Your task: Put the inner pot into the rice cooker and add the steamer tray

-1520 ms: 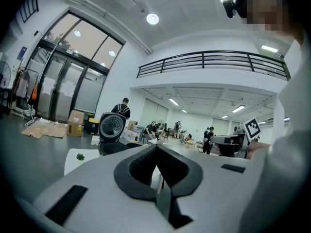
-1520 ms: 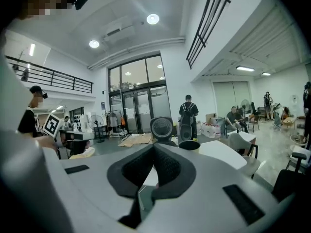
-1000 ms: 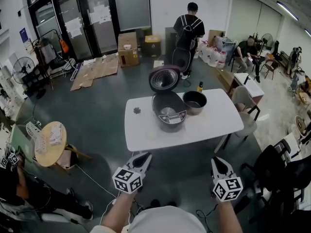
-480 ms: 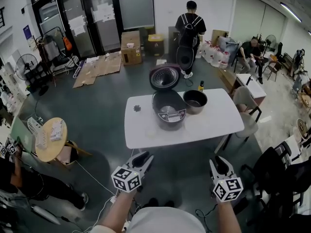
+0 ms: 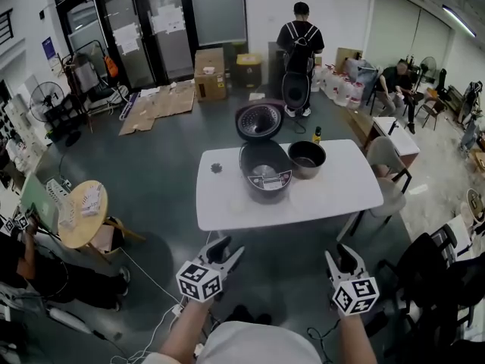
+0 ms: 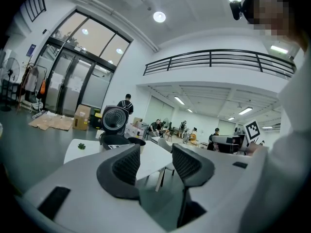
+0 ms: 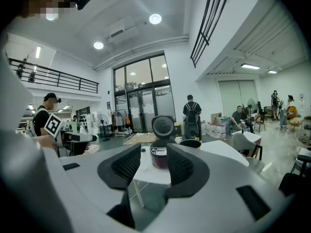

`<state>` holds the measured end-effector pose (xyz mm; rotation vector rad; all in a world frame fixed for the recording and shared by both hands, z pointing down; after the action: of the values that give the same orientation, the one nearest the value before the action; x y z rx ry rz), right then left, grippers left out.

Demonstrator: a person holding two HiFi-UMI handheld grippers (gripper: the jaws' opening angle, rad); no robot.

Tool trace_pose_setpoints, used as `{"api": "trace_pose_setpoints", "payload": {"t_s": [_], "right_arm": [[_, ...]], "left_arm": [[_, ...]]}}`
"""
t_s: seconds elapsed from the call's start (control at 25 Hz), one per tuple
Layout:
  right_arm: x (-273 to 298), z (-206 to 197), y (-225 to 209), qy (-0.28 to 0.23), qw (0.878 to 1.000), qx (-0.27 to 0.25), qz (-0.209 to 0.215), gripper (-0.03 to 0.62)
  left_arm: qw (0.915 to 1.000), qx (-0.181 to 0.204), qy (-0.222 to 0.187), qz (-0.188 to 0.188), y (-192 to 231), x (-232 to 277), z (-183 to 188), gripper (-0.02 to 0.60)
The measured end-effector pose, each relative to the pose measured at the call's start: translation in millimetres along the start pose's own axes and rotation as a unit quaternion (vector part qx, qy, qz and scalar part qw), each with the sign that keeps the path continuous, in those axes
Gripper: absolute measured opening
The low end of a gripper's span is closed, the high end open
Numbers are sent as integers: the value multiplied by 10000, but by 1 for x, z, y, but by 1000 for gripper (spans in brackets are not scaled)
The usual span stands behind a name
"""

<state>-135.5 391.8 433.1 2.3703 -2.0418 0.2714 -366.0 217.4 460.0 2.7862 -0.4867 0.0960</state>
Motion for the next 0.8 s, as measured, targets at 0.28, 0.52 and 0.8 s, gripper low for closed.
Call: {"api": "trace_pose_setpoints", "payload": {"t_s": [0.28,0.52,0.8], "right_arm": [[7,-2,-6,36,10000,49,-6,179],[25,-8,-17,111,9998,145,-88,178],[67,-5,-31,224,9995,19,-204,178]], "left_arm": [[10000,22,67,29,4,8,0,227],[9999,43,152,-26,16,27,1,225],[9997,25,173,-184,45,68,13,225]]}}
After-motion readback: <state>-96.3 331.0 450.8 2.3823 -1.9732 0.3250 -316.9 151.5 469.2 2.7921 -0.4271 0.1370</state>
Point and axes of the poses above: the fingertips, and each gripper's own axes: x forward along the fingers, y to its left, z out of its top, the point moved 2 cm from there along -x, backward along the fingers, and after that the axes turned 4 degrees about -y, right-handed, at the moved point
